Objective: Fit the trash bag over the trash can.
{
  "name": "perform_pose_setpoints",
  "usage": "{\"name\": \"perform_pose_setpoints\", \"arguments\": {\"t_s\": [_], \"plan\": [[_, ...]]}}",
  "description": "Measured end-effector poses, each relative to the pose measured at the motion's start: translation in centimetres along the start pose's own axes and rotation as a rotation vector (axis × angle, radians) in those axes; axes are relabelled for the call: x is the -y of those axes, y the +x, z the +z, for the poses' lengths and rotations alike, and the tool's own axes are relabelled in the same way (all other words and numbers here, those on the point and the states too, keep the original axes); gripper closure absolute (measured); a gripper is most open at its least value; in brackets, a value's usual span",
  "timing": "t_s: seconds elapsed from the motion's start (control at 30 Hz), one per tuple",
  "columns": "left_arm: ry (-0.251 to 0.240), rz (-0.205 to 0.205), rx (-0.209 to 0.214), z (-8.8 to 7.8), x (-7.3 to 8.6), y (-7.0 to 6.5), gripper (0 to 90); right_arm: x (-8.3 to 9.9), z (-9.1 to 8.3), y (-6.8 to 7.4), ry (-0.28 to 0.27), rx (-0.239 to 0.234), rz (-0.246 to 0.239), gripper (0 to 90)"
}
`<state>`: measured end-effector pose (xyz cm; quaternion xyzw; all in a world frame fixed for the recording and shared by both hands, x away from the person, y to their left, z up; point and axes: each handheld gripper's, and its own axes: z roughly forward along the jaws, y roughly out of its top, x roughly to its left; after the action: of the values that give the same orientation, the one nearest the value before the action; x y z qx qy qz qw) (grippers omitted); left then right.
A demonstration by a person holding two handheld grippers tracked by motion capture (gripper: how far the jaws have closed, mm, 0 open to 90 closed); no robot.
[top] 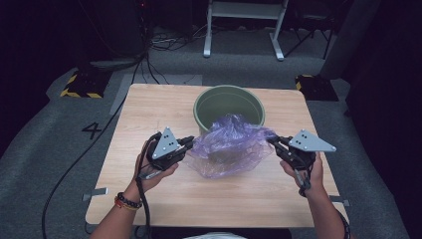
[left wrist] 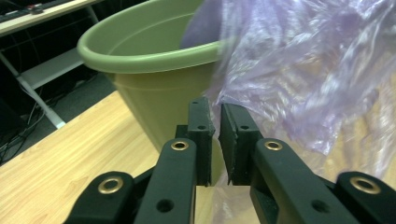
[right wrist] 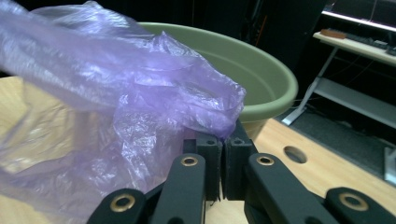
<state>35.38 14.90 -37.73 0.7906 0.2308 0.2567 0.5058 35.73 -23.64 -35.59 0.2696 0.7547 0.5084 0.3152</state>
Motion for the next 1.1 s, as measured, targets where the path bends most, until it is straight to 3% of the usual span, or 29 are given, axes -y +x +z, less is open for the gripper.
{"name": "perform_pose_setpoints", "arguments": {"t_s": [0.2,0.33,0.37,0.4,0.47,0.53,0.63,0.77,0.87,0.97,1.1], "plan": [[-0.013,-0.012,-0.035,0.1,0.2,0.7,89.8,-0.1,1.3,-1.6,0.023,0.008,0.018,88.1],[-0.032,-0.038,-0.003,0.2,0.2,1.1,89.8,-0.4,1.8,-2.0,0.017,0.007,0.024,88.1],[-0.036,-0.05,0.023,0.2,0.2,1.1,87.6,-0.4,1.8,-2.0,0.016,0.004,0.025,88.1],[-0.041,-0.046,0.028,0.1,0.1,1.0,79.5,-0.5,1.9,-1.9,0.015,0.003,0.018,88.1],[-0.039,-0.03,0.01,-0.3,-0.1,0.5,68.8,-0.5,1.9,-1.6,0.015,-0.002,0.013,88.1],[-0.042,-0.02,0.02,-0.8,-0.1,0.2,59.4,-0.5,1.8,-1.6,0.015,-0.003,0.01,88.1],[-0.011,0.006,0.01,-1.7,0.0,-0.4,46.3,-0.5,1.6,-1.6,0.013,-0.009,0.015,88.1],[0.021,0.044,0.056,-2.8,0.4,-1.4,29.5,-0.5,1.4,-1.3,0.012,-0.016,0.007,88.1],[0.033,0.036,0.104,-3.6,0.4,-1.9,22.7,-0.6,1.4,-1.2,0.018,-0.016,0.001,88.1],[0.013,0.009,0.148,-4.0,0.1,-2.4,19.3,-0.7,1.5,-1.1,0.03,-0.021,-0.005,88.1],[0.044,0.054,0.178,-4.0,-0.1,-4.0,17.0,-0.6,1.5,-1.2,0.035,-0.016,-0.002,88.1]]}}
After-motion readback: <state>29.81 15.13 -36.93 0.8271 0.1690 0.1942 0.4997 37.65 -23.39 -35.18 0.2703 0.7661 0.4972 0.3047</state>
